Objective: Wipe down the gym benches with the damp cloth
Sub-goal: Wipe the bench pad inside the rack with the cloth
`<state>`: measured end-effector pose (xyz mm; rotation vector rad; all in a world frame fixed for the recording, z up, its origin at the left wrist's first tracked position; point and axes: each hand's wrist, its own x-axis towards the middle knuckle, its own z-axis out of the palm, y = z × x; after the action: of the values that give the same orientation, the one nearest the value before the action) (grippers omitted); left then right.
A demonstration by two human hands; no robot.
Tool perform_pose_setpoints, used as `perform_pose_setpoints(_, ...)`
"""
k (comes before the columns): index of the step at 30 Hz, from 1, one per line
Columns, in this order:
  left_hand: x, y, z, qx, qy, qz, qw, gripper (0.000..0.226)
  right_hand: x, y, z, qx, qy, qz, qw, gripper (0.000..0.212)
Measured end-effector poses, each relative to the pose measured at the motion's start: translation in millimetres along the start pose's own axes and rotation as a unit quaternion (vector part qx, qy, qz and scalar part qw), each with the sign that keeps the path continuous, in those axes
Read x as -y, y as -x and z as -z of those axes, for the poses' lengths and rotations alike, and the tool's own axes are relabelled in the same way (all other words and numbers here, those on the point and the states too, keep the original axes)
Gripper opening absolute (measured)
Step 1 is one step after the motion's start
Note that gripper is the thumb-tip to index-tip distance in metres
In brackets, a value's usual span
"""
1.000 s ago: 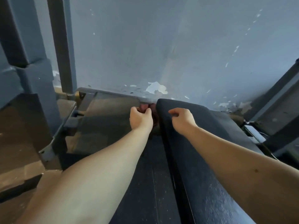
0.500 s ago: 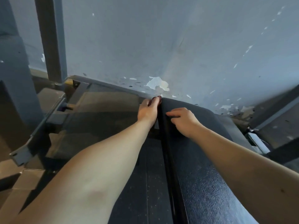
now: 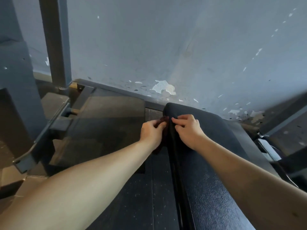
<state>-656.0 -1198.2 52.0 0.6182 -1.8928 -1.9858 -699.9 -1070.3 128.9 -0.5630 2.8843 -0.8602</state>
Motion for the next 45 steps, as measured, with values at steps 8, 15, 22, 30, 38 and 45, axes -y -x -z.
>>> perform_pose_setpoints(8,-25.4,-42.6,-11.3,-0.049,0.045,0.056,0.996,0.032,6.3,1.6,-4.2,0.001,0.04,-0.012,0.999,0.037)
perform_pose_setpoints(15,-14.1,3.5,-3.6,-0.034,0.039,0.025,0.998,0.017,14.2,4.0,-2.6,0.022,0.08,-0.013,0.996,0.042)
perform_pose_setpoints(22,3.8,58.5,0.7,-0.007,0.061,0.021,0.998,0.016,23.8,21.2,9.3,0.041,0.136,0.002,0.99,0.044)
perform_pose_setpoints(30,-16.1,16.4,-4.8,-0.048,0.005,0.0,0.999,0.019,26.1,56.4,1.8,0.016,0.201,0.007,0.979,0.043)
perform_pose_setpoints(38,9.9,81.5,7.9,-0.003,-0.053,-0.067,0.996,0.017,35.9,62.3,11.9,0.068,0.154,-0.026,0.985,0.061)
perform_pose_setpoints(45,-2.9,28.3,3.1,-0.025,-0.136,-0.116,0.984,0.018,30.0,52.9,9.2,0.043,0.098,-0.044,0.993,0.061)
